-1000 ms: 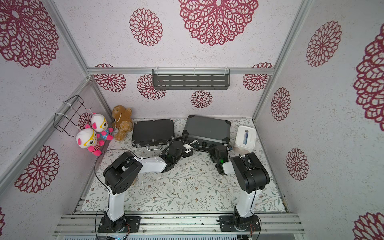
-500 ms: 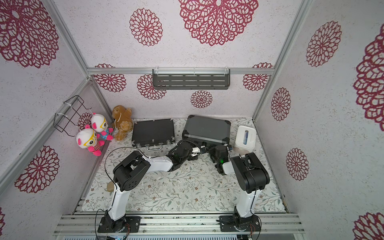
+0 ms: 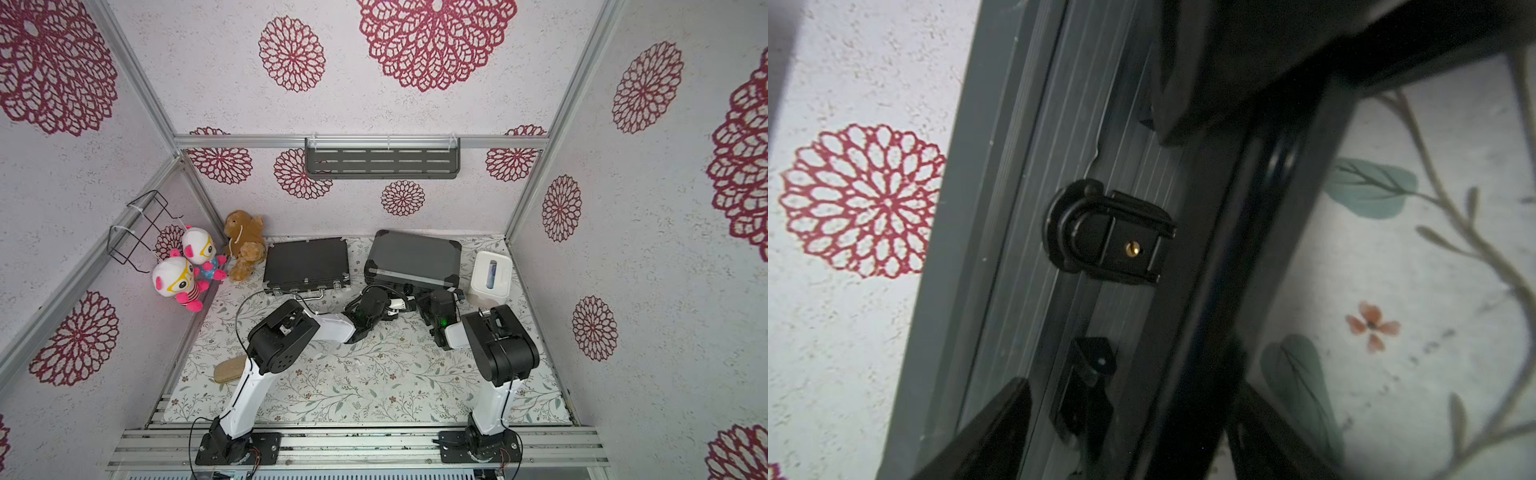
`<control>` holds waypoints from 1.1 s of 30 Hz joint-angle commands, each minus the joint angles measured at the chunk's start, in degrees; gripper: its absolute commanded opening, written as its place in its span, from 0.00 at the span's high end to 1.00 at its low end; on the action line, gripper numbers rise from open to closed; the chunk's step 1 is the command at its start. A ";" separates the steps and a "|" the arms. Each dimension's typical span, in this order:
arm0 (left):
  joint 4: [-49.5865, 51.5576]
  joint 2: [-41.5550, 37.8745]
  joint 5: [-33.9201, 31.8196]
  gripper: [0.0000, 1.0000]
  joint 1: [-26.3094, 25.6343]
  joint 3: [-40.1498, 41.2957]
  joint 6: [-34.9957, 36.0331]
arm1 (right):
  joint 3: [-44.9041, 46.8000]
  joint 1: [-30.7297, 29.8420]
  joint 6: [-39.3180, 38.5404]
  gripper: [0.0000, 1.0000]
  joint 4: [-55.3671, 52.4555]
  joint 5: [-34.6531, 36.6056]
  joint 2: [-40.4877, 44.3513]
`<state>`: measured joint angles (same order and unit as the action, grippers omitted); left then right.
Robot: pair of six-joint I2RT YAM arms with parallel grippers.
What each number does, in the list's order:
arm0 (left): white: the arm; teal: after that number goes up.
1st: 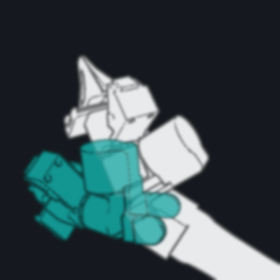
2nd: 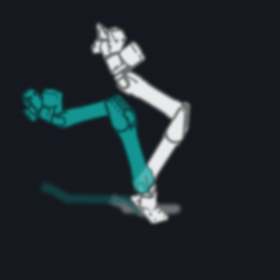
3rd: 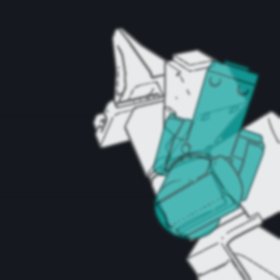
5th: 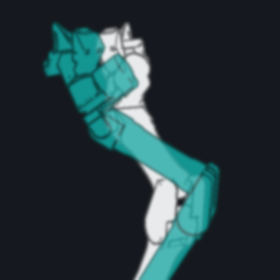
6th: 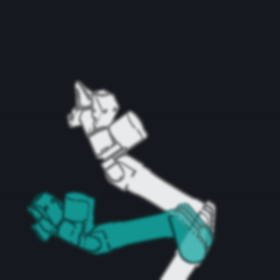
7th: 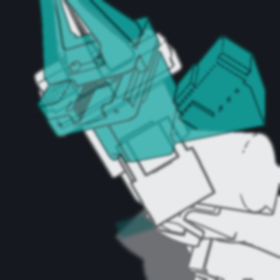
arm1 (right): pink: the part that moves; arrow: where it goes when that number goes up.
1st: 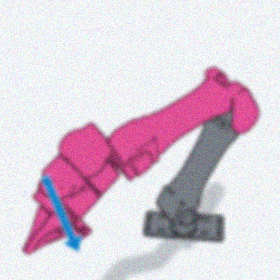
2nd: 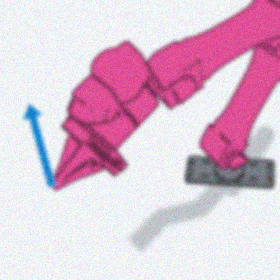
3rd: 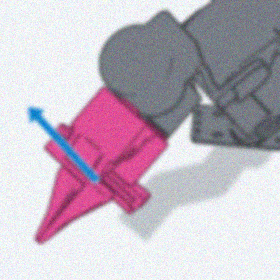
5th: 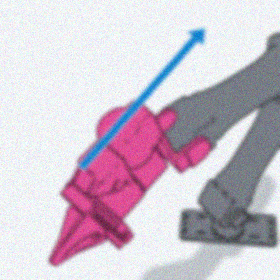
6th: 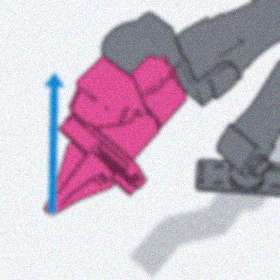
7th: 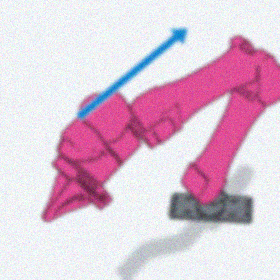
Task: Open the poker set cases
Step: Pick up the poker set case from the center of the board.
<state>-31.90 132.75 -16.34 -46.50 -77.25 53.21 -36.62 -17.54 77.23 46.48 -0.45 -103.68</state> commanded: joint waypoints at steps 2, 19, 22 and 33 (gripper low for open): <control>-0.93 3.27 -1.17 0.32 -0.85 -2.58 2.45 | -3.05 -1.73 -8.25 1.00 2.23 -11.32 1.65; -9.46 7.50 -3.70 0.58 -2.01 -3.79 8.73 | -3.95 -1.77 -7.88 1.00 1.50 -11.26 0.93; -9.31 7.20 -3.70 0.67 -2.02 -3.36 9.09 | -4.11 -1.78 -8.06 1.00 1.24 -11.40 0.99; -10.51 6.86 -5.40 1.00 -2.30 -2.90 11.48 | -4.69 -1.87 -8.54 1.00 -1.98 -11.33 2.71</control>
<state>-42.78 138.52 -24.45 -47.72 -79.68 67.94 -38.50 -15.99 79.59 43.94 -2.76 -103.68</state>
